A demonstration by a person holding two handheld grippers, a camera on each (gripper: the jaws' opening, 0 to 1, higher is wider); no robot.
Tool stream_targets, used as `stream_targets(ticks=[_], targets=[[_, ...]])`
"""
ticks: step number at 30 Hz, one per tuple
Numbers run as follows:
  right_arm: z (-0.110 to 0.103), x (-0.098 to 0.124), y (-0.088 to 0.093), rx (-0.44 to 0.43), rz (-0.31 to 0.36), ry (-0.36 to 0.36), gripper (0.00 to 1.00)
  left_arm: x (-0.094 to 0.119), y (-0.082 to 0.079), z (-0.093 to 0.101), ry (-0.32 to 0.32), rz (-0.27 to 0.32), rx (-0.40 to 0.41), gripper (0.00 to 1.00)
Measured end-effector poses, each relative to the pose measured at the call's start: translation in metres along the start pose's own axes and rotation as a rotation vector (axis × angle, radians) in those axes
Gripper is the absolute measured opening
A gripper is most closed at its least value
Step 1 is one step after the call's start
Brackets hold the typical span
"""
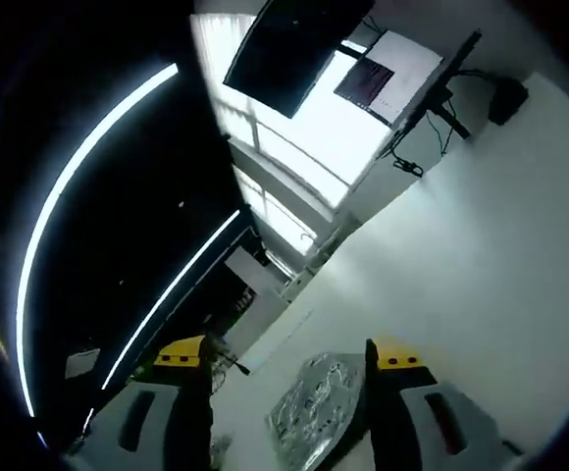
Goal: Clip sheet goods on table flip sheet goods clip sheet goods scan sheet goods put sheet goods back to table
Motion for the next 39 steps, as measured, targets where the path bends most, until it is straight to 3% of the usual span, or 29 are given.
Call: stream_targets(ticks=[2, 4, 5, 6, 9, 12, 15, 18, 20, 21, 23, 26, 28, 32, 35, 39], targets=[[-0.008, -0.001, -0.012, 0.087, 0.044, -0.045, 0.57, 0.000, 0.000, 0.000, 0.001, 0.001, -0.002, 0.32], [-0.016, -0.009, -0.022, 0.228, 0.053, -0.100, 0.55, 0.000, -0.001, 0.001, 0.002, 0.003, -0.001, 0.32], [-0.025, -0.016, -0.025, 0.287, 0.046, -0.164, 0.54, 0.000, -0.001, 0.001, 0.002, 0.004, -0.001, 0.32], [-0.032, -0.027, -0.024, 0.377, -0.006, -0.227, 0.55, 0.000, -0.001, 0.001, 0.002, 0.004, -0.002, 0.32], [-0.051, -0.042, -0.024, 0.446, -0.058, -0.380, 0.55, 0.001, -0.002, 0.002, 0.004, 0.007, -0.006, 0.32], [-0.055, -0.050, -0.014, 0.631, -0.150, -0.446, 0.53, 0.001, -0.002, 0.002, 0.004, 0.006, -0.005, 0.32], [-0.060, -0.050, -0.003, 0.705, -0.217, -0.519, 0.52, 0.001, -0.001, 0.002, 0.004, 0.003, -0.006, 0.32], [-0.059, -0.049, 0.017, 0.761, -0.334, -0.586, 0.50, 0.001, -0.001, 0.002, 0.004, 0.002, -0.007, 0.32], [-0.054, -0.052, 0.024, 0.803, -0.363, -0.601, 0.48, 0.001, -0.001, 0.003, 0.008, 0.003, -0.009, 0.32], [-0.050, -0.051, 0.031, 0.817, -0.424, -0.626, 0.48, 0.001, -0.001, 0.004, 0.010, 0.003, -0.010, 0.32], [-0.039, -0.055, 0.037, 0.853, -0.474, -0.629, 0.49, 0.001, -0.001, 0.004, 0.012, 0.003, -0.011, 0.32], [-0.027, -0.059, 0.040, 0.846, -0.514, -0.634, 0.48, 0.001, -0.002, 0.004, 0.013, 0.004, -0.011, 0.32], [-0.019, -0.055, 0.046, 0.830, -0.592, -0.668, 0.50, 0.001, -0.002, 0.004, 0.014, 0.005, -0.010, 0.32], [-0.008, -0.064, 0.049, 0.849, -0.614, -0.660, 0.51, 0.001, -0.002, 0.007, 0.023, 0.004, -0.016, 0.32], [-0.007, -0.061, 0.056, 0.785, -0.660, -0.678, 0.51, 0.001, -0.002, 0.006, 0.020, 0.005, -0.016, 0.32], [-0.003, -0.058, 0.061, 0.820, -0.662, -0.676, 0.49, 0.001, -0.002, 0.006, 0.019, 0.005, -0.014, 0.32]])
Point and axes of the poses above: the point that each gripper's makers call its tool centre point, and the gripper's own axes: x roughly backward along the fingers, z roughly to its right, y roughly out of its underside, the point moved 4 cm from there along x, roughly backward along the fingers
